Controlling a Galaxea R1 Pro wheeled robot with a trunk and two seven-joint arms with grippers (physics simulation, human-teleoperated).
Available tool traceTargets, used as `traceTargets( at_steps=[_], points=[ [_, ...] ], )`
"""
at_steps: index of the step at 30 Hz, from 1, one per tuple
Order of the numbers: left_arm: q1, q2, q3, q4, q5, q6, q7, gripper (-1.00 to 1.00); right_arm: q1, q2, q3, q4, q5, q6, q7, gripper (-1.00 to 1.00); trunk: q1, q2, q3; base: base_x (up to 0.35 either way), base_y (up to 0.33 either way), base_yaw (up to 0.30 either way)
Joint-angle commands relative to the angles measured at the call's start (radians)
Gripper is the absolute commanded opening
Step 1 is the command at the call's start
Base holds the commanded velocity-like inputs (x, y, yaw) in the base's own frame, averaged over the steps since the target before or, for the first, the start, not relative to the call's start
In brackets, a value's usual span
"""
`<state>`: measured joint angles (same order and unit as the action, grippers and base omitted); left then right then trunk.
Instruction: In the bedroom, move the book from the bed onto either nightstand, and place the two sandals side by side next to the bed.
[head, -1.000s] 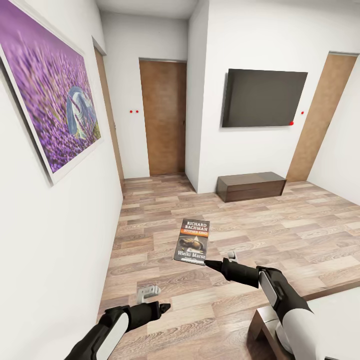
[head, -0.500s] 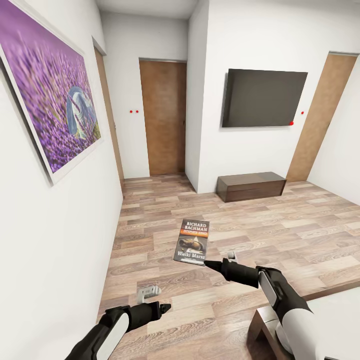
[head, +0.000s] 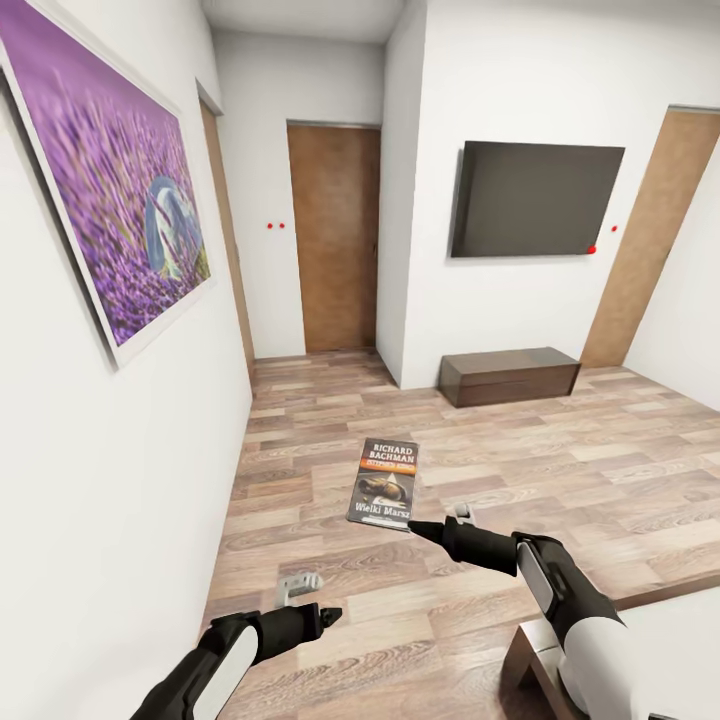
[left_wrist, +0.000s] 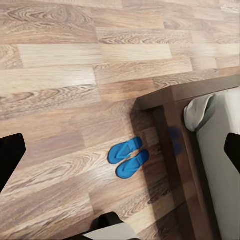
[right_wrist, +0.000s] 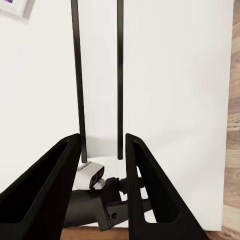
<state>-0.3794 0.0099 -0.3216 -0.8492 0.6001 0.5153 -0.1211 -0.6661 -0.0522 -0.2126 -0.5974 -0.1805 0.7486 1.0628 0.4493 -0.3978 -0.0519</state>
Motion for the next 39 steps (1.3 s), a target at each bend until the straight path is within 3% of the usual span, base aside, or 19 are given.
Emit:
traceTargets(
  at_steps=[1,39],
  points=[
    [-0.001,0.001,-0.002,-0.001,0.003,0.003,0.000,1.00,-0.001,0.000,-0.001,0.000,-0.001,0.005,0.001,-1.00,0.001,-0.002,-0.001,0.000,0.000,0.107],
    [-0.001,0.001,-0.004,-0.001,0.003,-0.018,0.000,1.00,0.000,-0.001,-0.002,-0.001,-0.005,0.005,0.006,-1.00,0.001,-0.002,0.026,0.000,0.000,0.015]
  ],
)
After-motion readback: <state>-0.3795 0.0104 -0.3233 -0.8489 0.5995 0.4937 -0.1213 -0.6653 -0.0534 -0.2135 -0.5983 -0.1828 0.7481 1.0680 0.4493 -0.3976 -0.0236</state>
